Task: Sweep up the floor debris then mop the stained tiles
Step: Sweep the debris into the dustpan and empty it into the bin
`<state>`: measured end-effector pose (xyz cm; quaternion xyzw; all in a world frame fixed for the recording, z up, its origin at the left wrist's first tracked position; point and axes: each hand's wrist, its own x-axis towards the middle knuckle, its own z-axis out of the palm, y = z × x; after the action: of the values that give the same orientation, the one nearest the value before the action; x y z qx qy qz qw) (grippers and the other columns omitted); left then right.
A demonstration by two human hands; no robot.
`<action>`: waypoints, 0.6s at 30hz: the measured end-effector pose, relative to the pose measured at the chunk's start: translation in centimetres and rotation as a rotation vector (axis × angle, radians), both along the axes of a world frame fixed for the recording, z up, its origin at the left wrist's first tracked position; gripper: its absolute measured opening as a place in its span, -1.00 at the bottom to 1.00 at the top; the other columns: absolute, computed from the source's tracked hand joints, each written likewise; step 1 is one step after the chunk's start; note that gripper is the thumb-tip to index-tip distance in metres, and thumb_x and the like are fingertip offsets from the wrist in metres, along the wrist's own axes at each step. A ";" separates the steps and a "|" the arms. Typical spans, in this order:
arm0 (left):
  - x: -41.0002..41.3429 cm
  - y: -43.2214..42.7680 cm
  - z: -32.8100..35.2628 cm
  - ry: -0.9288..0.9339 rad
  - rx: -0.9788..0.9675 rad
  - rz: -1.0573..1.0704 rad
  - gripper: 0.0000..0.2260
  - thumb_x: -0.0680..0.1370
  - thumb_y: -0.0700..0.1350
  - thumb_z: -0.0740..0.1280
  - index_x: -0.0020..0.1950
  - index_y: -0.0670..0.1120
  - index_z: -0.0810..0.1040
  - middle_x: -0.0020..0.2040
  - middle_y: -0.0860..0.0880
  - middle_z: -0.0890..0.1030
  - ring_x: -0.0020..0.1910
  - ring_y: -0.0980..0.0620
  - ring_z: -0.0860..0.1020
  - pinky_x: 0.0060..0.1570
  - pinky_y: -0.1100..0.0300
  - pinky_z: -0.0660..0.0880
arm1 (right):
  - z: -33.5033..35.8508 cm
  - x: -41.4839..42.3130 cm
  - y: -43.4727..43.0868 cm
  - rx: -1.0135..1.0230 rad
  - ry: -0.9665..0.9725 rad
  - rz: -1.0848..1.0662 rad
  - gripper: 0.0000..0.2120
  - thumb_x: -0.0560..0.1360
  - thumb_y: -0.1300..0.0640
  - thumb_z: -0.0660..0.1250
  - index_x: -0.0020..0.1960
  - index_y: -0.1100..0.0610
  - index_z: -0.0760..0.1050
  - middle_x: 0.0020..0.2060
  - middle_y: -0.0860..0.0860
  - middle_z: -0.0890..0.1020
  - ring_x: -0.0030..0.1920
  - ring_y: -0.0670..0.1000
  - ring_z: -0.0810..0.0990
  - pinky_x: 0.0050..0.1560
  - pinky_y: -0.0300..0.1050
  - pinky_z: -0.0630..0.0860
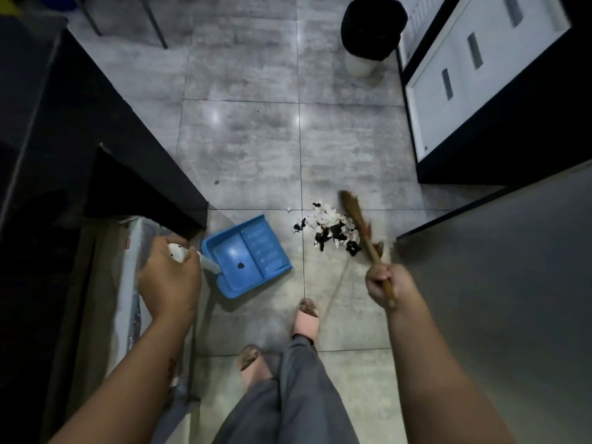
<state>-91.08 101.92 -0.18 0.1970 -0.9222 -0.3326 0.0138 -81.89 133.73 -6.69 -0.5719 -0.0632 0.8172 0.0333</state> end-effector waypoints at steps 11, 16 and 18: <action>3.0 -0.1 -0.3 -0.043 0.010 -0.006 -0.89 0.51 -0.14 0.36 0.02 -0.05 0.50 -0.09 -0.16 0.62 -0.13 -0.20 0.55 -0.15 0.07 0.43 | 5.5 2.2 -3.9 -0.022 0.058 0.156 -0.70 0.70 0.14 0.00 -0.21 0.09 0.23 -0.60 -0.07 0.27 -0.73 -0.15 0.21 -0.77 -0.34 0.17; 3.5 0.5 -0.7 -0.051 -0.003 0.049 -0.87 0.51 -0.13 0.36 0.03 -0.05 0.50 -0.09 -0.15 0.62 -0.13 -0.20 0.56 -0.15 0.06 0.47 | 2.6 -6.1 -2.2 0.146 -0.039 0.540 -0.70 0.70 0.14 -0.05 -0.20 0.11 0.22 -0.65 -0.06 0.27 -0.74 -0.16 0.20 -0.76 -0.35 0.13; 3.7 0.7 -0.9 -0.057 -0.008 0.080 -0.87 0.50 -0.14 0.37 0.03 -0.05 0.50 -0.11 -0.14 0.62 -0.14 -0.18 0.56 -0.15 0.06 0.48 | 0.7 -8.2 -1.8 0.193 -0.074 0.693 -0.73 0.69 0.17 -0.09 -0.16 0.10 0.22 -0.65 -0.06 0.27 -0.73 -0.15 0.19 -0.74 -0.38 0.11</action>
<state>-87.33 102.61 -1.11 0.2432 -0.9149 -0.3222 0.0015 -90.13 131.93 -5.95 -0.5400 -0.3314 0.7490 -0.1941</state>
